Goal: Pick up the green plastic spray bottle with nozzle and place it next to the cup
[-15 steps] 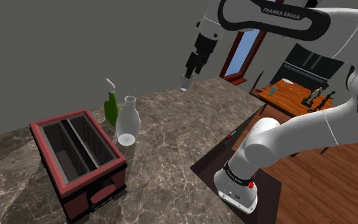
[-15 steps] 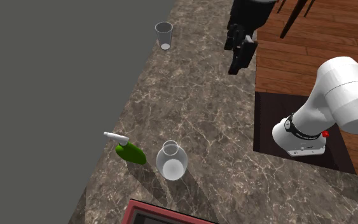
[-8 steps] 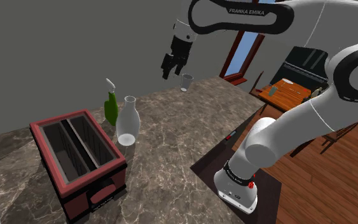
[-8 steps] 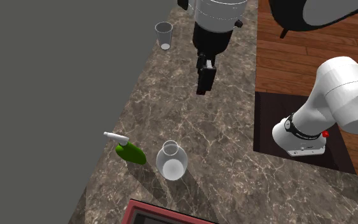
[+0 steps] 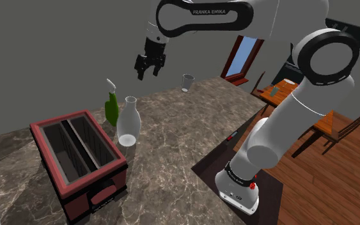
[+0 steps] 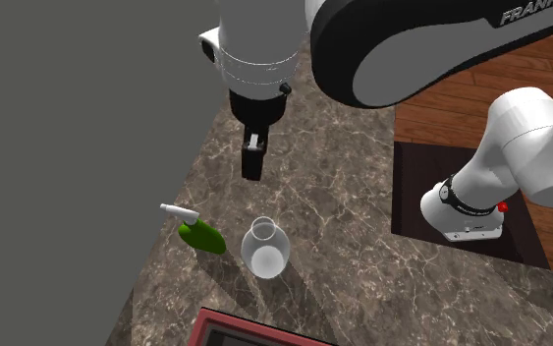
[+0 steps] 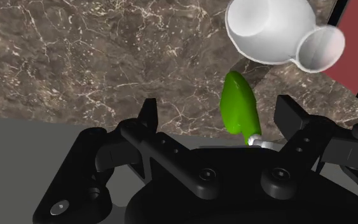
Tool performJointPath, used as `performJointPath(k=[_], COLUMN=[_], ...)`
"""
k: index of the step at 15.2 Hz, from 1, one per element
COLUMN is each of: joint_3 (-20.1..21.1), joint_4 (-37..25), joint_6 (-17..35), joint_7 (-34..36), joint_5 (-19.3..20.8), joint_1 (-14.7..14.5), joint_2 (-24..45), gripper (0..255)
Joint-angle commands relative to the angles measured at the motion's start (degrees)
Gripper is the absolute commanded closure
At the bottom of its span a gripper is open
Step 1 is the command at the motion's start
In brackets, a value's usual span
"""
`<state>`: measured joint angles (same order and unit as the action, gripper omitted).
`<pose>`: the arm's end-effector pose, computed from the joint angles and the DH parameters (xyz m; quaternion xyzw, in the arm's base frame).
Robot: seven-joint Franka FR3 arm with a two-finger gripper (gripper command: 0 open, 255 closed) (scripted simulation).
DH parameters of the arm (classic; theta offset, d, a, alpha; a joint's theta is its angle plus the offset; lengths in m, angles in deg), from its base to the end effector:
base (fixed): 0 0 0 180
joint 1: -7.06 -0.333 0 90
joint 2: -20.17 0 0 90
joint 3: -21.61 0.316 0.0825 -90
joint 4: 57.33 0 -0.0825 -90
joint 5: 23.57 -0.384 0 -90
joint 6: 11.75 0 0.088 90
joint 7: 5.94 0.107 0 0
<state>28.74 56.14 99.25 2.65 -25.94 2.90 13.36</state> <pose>0.5207 0.1092 0.5250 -0.9991 -0.0167 -0.0348 0.0185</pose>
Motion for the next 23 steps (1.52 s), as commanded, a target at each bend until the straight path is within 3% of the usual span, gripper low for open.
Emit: performJointPath(k=[1, 12, 23], joint_3=[0.74, 2.30, 2.15], joint_4=[-3.37, -30.98, -27.31], joint_6=[0.84, -1.50, 3.59], joint_7=[1.80, 10.54, 10.72], joint_5=[0.57, 5.29, 5.55], joint_1=[-0.40, -4.59, -4.66], joint_2=[4.24, 29.88, 31.33], gripper=[0, 0, 0])
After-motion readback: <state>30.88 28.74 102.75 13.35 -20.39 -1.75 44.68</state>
